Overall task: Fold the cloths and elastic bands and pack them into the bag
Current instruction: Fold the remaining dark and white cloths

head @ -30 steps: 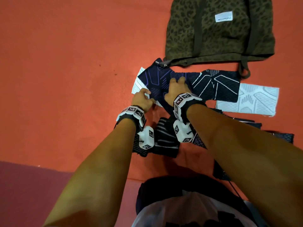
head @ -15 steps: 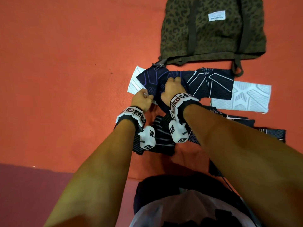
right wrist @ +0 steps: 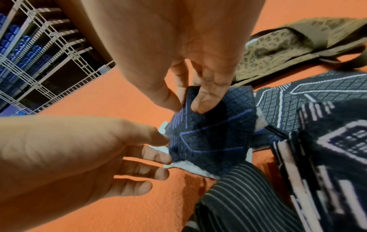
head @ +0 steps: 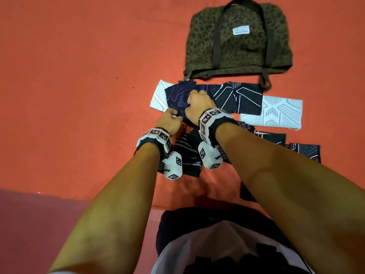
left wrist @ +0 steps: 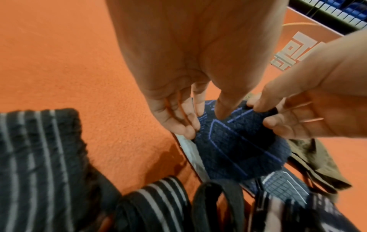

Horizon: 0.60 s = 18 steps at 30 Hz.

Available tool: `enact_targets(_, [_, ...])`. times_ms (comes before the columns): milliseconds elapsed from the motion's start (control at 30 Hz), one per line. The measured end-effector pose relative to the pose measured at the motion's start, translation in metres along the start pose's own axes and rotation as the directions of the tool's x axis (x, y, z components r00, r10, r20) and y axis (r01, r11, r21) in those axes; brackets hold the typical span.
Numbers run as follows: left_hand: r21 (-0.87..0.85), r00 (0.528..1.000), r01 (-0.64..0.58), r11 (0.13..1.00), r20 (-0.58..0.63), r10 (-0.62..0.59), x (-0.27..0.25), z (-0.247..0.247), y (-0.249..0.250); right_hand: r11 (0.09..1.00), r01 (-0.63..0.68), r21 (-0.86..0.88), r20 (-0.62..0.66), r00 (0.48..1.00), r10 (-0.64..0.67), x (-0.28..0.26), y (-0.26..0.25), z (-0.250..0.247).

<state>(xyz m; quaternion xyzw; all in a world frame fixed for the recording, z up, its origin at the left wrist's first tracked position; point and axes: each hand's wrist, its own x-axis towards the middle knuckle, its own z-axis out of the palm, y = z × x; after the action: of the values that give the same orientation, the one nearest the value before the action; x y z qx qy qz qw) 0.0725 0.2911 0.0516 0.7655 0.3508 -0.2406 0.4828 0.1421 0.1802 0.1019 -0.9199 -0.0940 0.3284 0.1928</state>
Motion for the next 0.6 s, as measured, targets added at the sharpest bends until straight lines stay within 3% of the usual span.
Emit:
enact_targets(233, [0.090, 0.999, 0.025, 0.996, -0.043, -0.022, -0.022, 0.023, -0.010, 0.996, 0.092, -0.008, -0.074, 0.993, -0.093, -0.026, 0.006, -0.027])
enact_targets(400, [0.127, 0.995, -0.043, 0.991, -0.085, 0.055, -0.033, 0.031, -0.003, 0.994, 0.076, -0.075, -0.084, 0.993, -0.082, -0.040, 0.010, -0.053])
enact_targets(600, [-0.254, 0.994, 0.041, 0.966, -0.085, -0.065, -0.033, 0.032, 0.011, 0.994, 0.103, -0.044, -0.041, 0.994, -0.104, -0.049, 0.028, -0.046])
